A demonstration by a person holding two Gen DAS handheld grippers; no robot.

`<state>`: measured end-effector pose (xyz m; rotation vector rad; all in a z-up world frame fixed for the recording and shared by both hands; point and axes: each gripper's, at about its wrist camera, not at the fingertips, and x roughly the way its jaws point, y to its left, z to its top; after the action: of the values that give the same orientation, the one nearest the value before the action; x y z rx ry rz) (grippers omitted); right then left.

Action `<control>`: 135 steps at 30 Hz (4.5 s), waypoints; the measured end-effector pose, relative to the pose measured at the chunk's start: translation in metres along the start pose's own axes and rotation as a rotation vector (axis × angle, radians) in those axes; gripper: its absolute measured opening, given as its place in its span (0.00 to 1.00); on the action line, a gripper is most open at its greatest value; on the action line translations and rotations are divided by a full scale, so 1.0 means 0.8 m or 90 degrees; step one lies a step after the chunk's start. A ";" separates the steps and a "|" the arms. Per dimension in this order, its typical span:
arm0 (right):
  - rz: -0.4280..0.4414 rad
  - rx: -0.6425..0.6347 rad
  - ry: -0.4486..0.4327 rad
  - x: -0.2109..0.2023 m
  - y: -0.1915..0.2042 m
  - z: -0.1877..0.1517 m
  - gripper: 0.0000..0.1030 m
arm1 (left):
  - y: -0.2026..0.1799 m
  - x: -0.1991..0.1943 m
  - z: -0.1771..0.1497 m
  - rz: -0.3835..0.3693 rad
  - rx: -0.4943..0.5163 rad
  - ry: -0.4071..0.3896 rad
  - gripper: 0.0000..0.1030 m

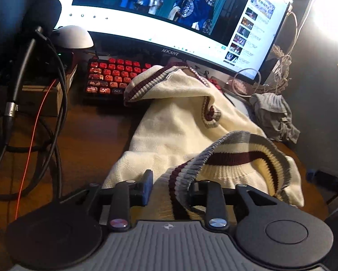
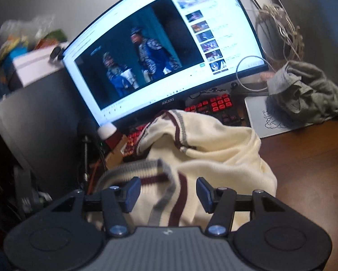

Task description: Fold clothes

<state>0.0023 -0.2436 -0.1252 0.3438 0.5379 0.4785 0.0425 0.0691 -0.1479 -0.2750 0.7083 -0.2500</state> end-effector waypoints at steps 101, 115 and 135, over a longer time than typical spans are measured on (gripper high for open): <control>-0.088 0.024 -0.086 -0.048 -0.051 -0.067 0.04 | 0.007 -0.064 -0.096 0.014 -0.037 0.049 0.26; -0.078 0.001 -0.053 -0.052 -0.053 -0.085 0.08 | 0.021 -0.067 -0.101 0.032 -0.083 0.010 0.05; -0.089 -0.103 -0.011 -0.015 -0.032 -0.067 0.34 | 0.001 -0.061 -0.103 0.051 -0.050 0.008 0.13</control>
<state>-0.0283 -0.2612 -0.1744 0.1542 0.4994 0.3811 -0.0481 0.0718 -0.1785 -0.3201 0.7405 -0.1478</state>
